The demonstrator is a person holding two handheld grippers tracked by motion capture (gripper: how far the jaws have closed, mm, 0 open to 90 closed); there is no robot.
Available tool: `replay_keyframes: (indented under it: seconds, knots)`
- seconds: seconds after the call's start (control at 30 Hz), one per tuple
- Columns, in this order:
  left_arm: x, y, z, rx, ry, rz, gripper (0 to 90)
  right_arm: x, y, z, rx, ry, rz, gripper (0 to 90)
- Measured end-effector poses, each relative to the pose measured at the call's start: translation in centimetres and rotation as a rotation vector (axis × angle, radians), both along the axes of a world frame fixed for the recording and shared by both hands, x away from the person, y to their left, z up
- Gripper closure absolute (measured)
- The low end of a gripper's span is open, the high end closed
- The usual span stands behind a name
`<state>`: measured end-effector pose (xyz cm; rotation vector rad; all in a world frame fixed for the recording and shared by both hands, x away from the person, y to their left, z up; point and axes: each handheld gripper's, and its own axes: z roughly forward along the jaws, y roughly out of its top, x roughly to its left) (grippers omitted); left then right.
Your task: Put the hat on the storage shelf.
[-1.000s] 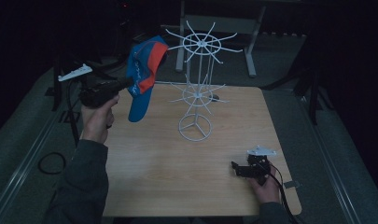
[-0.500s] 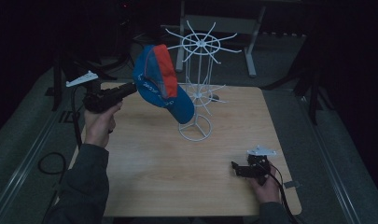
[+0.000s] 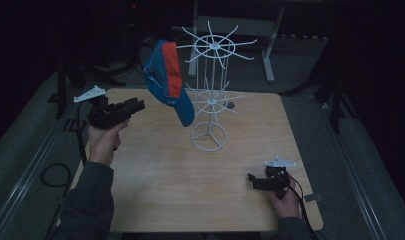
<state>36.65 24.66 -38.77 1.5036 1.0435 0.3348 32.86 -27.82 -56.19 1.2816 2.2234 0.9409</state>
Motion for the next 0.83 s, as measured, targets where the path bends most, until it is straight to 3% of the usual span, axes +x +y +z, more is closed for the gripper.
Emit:
replay_keyframes:
  seconds: [0.1, 0.3, 0.5, 0.83]
  knots:
    - [-0.3, -0.2, -1.1, 0.061, 0.021, 0.019, 59.0, 0.0, 0.0, 0.0, 0.001, 0.002, -0.002, 12.7]
    - [-0.7, -0.3, -3.4, 0.115, 0.067, 0.044, 58.0, 0.0, 0.0, 0.0, 0.001, 0.003, -0.001, 12.7]
    - [-1.0, 0.0, -5.7, 0.133, 0.117, 0.061, 57.5, -0.1, 0.0, 0.0, 0.001, 0.005, -0.002, 12.7]
    - [-1.4, 0.4, -8.3, 0.158, 0.172, 0.086, 57.2, -0.1, 0.0, 0.0, 0.001, 0.006, -0.003, 12.7]
